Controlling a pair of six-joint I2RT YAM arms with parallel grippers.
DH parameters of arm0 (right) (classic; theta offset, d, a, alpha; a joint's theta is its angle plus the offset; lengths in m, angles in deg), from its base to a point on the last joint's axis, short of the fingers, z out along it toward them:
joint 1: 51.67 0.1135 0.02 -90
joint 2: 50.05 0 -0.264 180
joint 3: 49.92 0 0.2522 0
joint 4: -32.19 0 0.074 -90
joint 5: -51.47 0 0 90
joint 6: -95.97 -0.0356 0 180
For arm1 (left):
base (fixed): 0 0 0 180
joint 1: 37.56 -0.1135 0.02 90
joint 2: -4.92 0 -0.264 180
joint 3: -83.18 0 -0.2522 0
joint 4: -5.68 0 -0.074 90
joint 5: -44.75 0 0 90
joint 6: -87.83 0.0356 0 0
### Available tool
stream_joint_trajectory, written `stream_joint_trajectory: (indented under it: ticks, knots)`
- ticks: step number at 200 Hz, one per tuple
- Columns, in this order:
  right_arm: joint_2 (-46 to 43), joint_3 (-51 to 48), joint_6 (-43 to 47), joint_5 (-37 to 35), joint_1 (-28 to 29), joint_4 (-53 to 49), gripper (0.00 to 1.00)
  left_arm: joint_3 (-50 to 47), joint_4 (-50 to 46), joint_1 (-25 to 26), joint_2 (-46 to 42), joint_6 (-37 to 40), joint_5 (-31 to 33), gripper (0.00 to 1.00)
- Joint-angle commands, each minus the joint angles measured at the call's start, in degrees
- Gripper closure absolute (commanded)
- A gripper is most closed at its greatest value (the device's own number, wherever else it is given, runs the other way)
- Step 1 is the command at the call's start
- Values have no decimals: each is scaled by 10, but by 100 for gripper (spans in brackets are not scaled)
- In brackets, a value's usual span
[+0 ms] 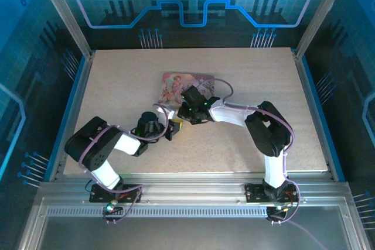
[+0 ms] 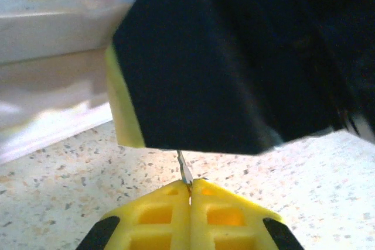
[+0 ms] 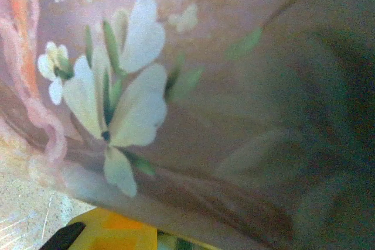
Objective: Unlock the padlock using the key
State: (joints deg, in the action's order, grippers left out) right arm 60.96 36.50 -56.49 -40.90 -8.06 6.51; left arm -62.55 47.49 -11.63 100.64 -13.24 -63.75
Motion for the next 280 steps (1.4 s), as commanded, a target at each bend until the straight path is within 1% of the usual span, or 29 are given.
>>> stream_joint_trajectory:
  ticks: [1, 15, 40, 74, 85, 94, 109, 128, 137, 145, 153, 161, 174, 192, 200, 213, 227, 238, 252, 266, 280]
  knots:
    - [-8, -25, 18, 17, 22, -13, 100, 22, 148, -34, 17, -122, -126, 100]
    - [-12, -33, 17, 19, 22, -5, 100, 24, 180, -47, 34, -150, -138, 100]
    - [-16, -42, 19, 23, 24, -1, 100, 41, 170, -54, 58, -150, -148, 100]
    - [-8, -37, 17, 10, 29, -19, 100, 37, 224, -52, 66, -178, -134, 100]
    - [-1, -32, 16, 9, 29, -26, 100, 26, 228, -48, 54, -172, -115, 100]
    - [6, -25, 16, 10, 29, -34, 100, 17, 217, -40, 38, -153, -96, 100]
    - [19, -12, 20, 17, 29, -44, 100, 3, 173, -20, 7, -101, -50, 100]
    - [27, 2, 23, 20, 34, -55, 100, -10, 133, 11, -27, -34, 24, 100]
    - [29, 8, 24, 18, 37, -62, 100, -16, 131, 19, -37, -20, 55, 100]
    - [31, 11, 25, 15, 40, -69, 100, -20, 145, 20, -40, -17, 68, 100]
    - [33, 13, 25, 11, 41, -74, 100, -23, 165, 20, -40, -28, 75, 100]
    - [34, 13, 24, 7, 44, -74, 100, -16, 178, 16, -38, -52, 60, 100]
    - [35, 8, 19, 6, 46, -70, 100, 3, 191, 7, -28, -105, 30, 100]
    - [39, 3, 16, -2, 51, -68, 100, 22, 244, -7, 3, -195, -6, 100]
    - [40, 1, 15, -8, 54, -69, 100, 33, 246, -15, 10, -232, -22, 100]
    - [41, -8, 12, -8, 55, -61, 100, 40, 246, -15, 10, -258, -29, 100]
    - [37, -21, 4, -2, 55, -43, 100, 38, 246, -15, 4, -264, -30, 100]
    - [34, -31, -2, 4, 55, -25, 100, 31, 239, -15, 1, -252, -28, 100]
    - [28, -34, -5, 7, 55, -16, 100, 24, 198, -11, -6, -207, -21, 100]
    - [19, -31, -1, 3, 54, -23, 100, 14, 122, 5, -24, -119, 8, 100]
    - [11, -23, 9, -2, 51, -40, 100, 13, 19, 38, -50, -14, 65, 100]
